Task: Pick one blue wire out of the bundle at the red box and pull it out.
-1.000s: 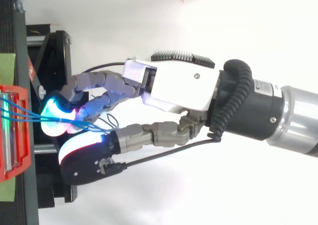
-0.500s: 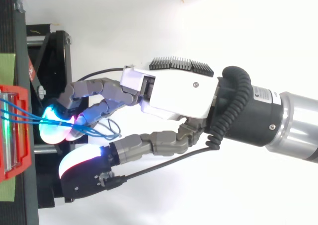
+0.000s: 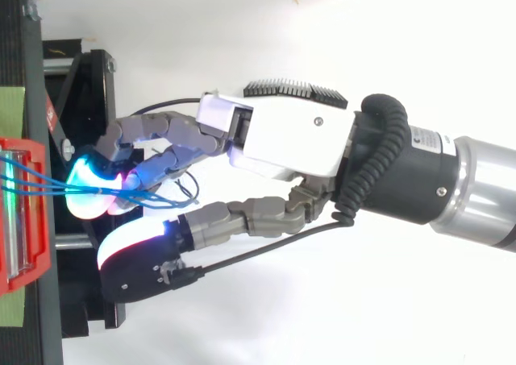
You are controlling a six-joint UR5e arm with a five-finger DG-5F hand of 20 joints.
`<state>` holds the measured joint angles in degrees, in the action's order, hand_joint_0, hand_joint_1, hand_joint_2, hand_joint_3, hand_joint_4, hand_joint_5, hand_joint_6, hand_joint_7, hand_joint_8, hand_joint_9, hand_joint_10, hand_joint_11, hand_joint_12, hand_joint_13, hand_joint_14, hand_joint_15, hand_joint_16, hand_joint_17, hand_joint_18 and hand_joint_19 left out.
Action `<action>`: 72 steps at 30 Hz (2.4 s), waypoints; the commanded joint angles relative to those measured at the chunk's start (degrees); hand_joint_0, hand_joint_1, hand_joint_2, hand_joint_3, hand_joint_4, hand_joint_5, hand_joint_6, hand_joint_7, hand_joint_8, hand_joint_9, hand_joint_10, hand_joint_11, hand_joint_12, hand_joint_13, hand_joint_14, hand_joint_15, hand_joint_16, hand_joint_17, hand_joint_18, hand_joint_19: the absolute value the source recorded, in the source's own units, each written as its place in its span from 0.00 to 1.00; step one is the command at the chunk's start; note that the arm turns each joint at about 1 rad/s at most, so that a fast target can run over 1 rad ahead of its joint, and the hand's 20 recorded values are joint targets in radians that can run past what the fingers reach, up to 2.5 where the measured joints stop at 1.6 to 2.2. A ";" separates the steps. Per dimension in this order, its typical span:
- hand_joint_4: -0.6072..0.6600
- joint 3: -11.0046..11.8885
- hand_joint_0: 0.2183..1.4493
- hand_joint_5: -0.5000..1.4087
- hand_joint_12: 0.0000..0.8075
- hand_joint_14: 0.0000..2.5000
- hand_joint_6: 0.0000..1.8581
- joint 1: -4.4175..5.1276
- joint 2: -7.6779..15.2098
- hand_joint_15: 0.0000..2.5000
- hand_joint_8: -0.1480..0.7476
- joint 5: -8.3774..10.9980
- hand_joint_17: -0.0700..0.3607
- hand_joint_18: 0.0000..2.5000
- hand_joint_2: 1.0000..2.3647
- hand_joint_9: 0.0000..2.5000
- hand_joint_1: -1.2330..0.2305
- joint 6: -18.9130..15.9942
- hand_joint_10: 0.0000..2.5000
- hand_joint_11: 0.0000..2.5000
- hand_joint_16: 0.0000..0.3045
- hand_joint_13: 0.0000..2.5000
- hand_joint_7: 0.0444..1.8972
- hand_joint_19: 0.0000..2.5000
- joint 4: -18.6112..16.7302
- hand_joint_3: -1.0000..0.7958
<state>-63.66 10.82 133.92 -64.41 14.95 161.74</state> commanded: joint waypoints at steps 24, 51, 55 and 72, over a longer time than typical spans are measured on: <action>0.77 0.02 0.32 0.20 0.49 0.00 0.27 -1.68 -0.07 0.16 0.54 -0.01 0.40 0.28 0.01 0.30 0.35 -0.01 0.00 0.15 0.15 0.32 0.59 0.20 -0.02 0.33; 0.73 -1.38 0.29 0.20 0.51 0.00 0.39 -1.15 0.02 0.14 0.54 -0.28 0.41 0.26 0.00 0.29 0.27 1.30 0.00 0.15 0.16 0.26 0.50 0.19 -1.69 0.28; 0.72 -1.38 0.30 0.19 0.51 0.00 0.41 -1.41 0.02 0.14 0.54 -0.54 0.41 0.26 0.00 0.29 0.27 1.22 0.00 0.15 0.16 0.26 0.48 0.18 -1.69 0.29; 0.69 -1.29 0.32 0.18 0.51 0.00 0.46 -1.50 0.02 0.16 0.57 -0.54 0.41 0.27 0.00 0.38 0.28 1.13 0.00 0.42 0.16 0.28 0.43 0.19 -2.13 0.33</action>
<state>-64.95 9.33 133.94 -64.94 16.09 159.89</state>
